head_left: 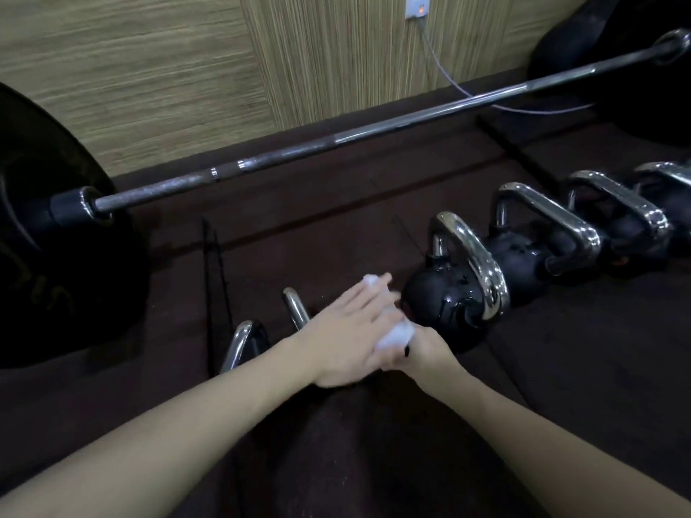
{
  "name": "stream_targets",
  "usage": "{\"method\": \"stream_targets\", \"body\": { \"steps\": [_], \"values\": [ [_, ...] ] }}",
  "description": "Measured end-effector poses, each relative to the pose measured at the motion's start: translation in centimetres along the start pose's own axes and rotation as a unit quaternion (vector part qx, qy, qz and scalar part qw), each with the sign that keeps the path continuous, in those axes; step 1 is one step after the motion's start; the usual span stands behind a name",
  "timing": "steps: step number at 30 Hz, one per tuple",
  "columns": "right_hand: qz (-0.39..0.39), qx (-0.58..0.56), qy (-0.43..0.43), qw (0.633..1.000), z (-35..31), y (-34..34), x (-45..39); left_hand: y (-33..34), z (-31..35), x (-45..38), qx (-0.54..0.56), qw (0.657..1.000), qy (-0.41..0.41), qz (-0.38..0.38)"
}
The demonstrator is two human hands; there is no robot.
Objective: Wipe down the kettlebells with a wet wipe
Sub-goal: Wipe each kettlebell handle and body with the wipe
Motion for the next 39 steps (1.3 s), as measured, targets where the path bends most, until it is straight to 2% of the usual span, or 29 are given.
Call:
{"method": "stream_targets", "body": {
  "steps": [2, 4, 5, 7, 9, 11, 13, 14, 15, 16, 18, 21, 23, 25, 27, 28, 29, 31, 33, 35, 36, 37, 39],
  "values": [
    [-0.003, 0.024, -0.029, 0.999, -0.4, 0.0, 0.2, 0.7, 2.0, 1.3, -0.069, 0.995, 0.07, -0.002],
    [0.015, 0.04, -0.047, 0.998, -0.6, -0.2, 0.1, 0.5, 2.2, 1.9, -0.1, 0.99, 0.1, 0.006],
    [0.021, 0.017, -0.027, 0.999, -0.2, -0.3, -0.1, 0.1, 1.8, 1.7, -0.098, 0.99, 0.101, 0.011],
    [0.0, -0.038, 0.005, 0.999, 0.8, 0.1, -0.6, -0.8, -0.6, 0.1, -0.038, 0.998, 0.052, 0.007],
    [-0.012, -0.024, 0.007, 1.0, 0.8, 0.5, -1.0, -1.4, -3.6, -2.0, 0.08, 0.996, -0.033, -0.02],
    [-0.023, -0.018, -0.001, 1.0, 0.7, 0.6, -1.1, -0.8, -6.2, -3.6, 0.25, 0.96, -0.115, -0.047],
    [-0.029, -0.033, -0.007, 0.999, 0.3, 0.7, -1.1, 0.3, -8.2, -4.2, 0.429, 0.877, -0.212, -0.039],
    [-0.033, -0.043, -0.012, 0.998, 0.4, 0.7, -1.2, 0.7, -8.6, -4.3, 0.487, 0.839, -0.241, -0.028],
    [-0.031, -0.048, -0.02, 0.998, 0.3, 0.7, -1.2, 0.9, -8.5, -4.3, 0.517, 0.816, -0.259, -0.014],
    [-0.021, -0.047, -0.027, 0.998, 0.2, 0.5, -1.1, 1.0, -7.9, -4.0, 0.515, 0.813, -0.272, -0.011],
    [-0.015, -0.037, -0.018, 0.999, 1.0, 0.8, -1.2, 0.8, -5.6, -3.3, 0.44, 0.862, -0.252, -0.019],
    [0.005, -0.033, 0.004, 0.999, 1.9, 0.3, -1.1, 0.0, -0.8, -1.0, 0.227, 0.962, -0.151, -0.007],
    [0.022, -0.002, -0.044, 0.999, 0.5, 0.0, -0.3, 1.0, 1.4, 0.4, 0.059, 0.992, -0.104, -0.028],
    [0.038, -0.029, -0.035, 0.998, 0.1, -0.4, 0.1, 2.6, 2.2, 0.9, -0.033, 0.994, -0.078, -0.065],
    [0.013, -0.001, -0.03, 0.999, 0.6, 0.1, -0.4, 1.7, 1.5, 1.1, -0.003, 0.997, -0.067, -0.041],
    [0.001, -0.031, -0.011, 0.999, 1.0, 0.4, -0.7, 1.0, 0.6, 0.8, 0.029, 0.997, -0.072, -0.028],
    [-0.01, -0.065, 0.011, 0.998, 1.4, 0.6, -0.9, 0.3, -0.7, 0.2, 0.064, 0.994, -0.089, -0.02],
    [-0.014, -0.022, 0.008, 1.0, 1.3, 0.7, -1.0, -0.4, -3.4, -1.3, 0.158, 0.977, -0.138, -0.039],
    [-0.021, -0.034, -0.01, 0.999, 0.5, 0.5, -1.0, -0.3, -5.9, -2.1, 0.302, 0.931, -0.194, -0.072],
    [-0.039, -0.055, -0.013, 0.998, 0.2, 0.5, -1.1, 0.0, -7.0, -2.6, 0.429, 0.872, -0.227, -0.067],
    [-0.036, -0.057, -0.014, 0.998, 0.4, 0.4, -1.3, 0.0, -7.0, -2.8, 0.448, 0.863, -0.225, -0.058],
    [-0.03, -0.051, -0.011, 0.998, 0.7, 0.4, -1.5, 0.0, -6.8, -3.0, 0.425, 0.879, -0.21, -0.054],
    [-0.021, -0.034, 0.005, 0.999, 1.2, 0.4, -1.4, 0.0, -5.1, -2.9, 0.262, 0.952, -0.15, -0.05]
  ]
}}
Point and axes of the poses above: each hand's wrist, its own x-axis away from the middle knuckle, its own y-axis out of the palm, z = x × y, the point moved 9 cm from there along -x, towards the middle knuckle, and after that the axes turned 10 degrees about -z, right-handed, at the moved point
